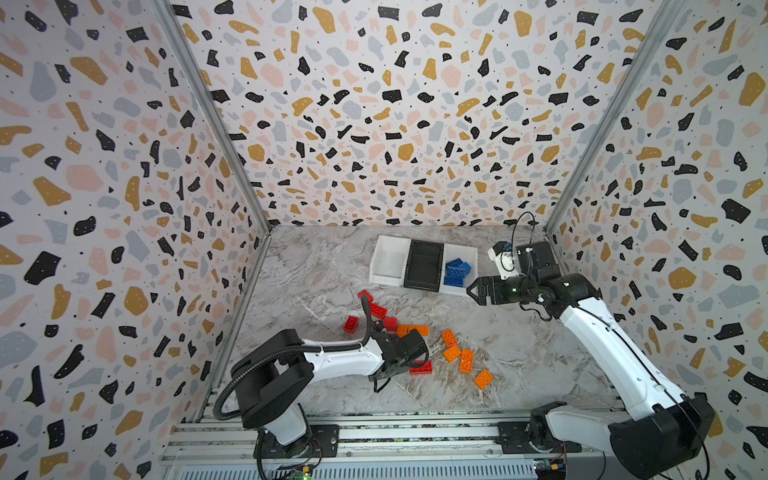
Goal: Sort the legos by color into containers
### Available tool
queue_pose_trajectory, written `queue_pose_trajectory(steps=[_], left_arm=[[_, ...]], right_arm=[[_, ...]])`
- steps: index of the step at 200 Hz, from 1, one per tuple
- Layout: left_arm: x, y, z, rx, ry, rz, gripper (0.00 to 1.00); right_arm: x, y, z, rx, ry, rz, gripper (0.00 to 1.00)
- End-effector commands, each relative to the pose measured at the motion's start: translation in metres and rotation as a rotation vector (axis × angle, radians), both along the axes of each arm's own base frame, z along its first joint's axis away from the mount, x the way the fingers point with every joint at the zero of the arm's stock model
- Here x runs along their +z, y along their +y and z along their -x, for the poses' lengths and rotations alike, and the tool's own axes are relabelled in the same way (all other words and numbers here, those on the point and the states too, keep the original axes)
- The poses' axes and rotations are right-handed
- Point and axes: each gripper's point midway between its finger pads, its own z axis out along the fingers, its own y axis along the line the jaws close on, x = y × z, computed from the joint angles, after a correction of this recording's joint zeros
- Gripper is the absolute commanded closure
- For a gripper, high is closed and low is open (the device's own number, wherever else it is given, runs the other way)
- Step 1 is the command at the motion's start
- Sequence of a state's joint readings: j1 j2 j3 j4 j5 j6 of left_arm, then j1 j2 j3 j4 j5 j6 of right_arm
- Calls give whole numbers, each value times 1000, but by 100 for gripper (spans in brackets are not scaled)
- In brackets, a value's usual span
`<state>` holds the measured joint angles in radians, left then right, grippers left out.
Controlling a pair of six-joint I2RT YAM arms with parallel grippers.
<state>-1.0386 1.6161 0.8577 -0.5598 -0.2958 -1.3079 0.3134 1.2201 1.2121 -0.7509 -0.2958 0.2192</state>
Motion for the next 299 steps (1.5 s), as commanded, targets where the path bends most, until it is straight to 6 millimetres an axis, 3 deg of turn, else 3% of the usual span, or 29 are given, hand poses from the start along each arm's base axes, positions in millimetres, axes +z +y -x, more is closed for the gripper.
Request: queue_pose_trajectory(steps=[1, 43, 103, 161, 191, 221, 252, 299], left_arm=[[-1, 4, -2, -19, 13, -34, 36], [2, 3, -10, -35, -10, -35, 42], [5, 2, -13, -65, 3, -55, 61], [40, -8, -23, -134, -26, -110, 65], [70, -30, -36, -193, -64, -117, 66], [100, -70, -65, -267, -123, -102, 66], [125, -123, -108, -358, -177, -82, 66], [132, -177, -184, -430, -228, -33, 65]], right_arm=[[-1, 2, 4, 22, 22, -7, 1], [-3, 5, 1, 30, 33, -10, 1], [-6, 2, 3, 25, 35, 2, 1], [-3, 1, 4, 19, 32, 5, 1], [-4, -9, 5, -20, 30, 17, 1], [-4, -29, 8, -91, 30, 27, 1], [0, -52, 11, -169, 30, 42, 1], [11, -78, 6, -285, 20, 41, 1]])
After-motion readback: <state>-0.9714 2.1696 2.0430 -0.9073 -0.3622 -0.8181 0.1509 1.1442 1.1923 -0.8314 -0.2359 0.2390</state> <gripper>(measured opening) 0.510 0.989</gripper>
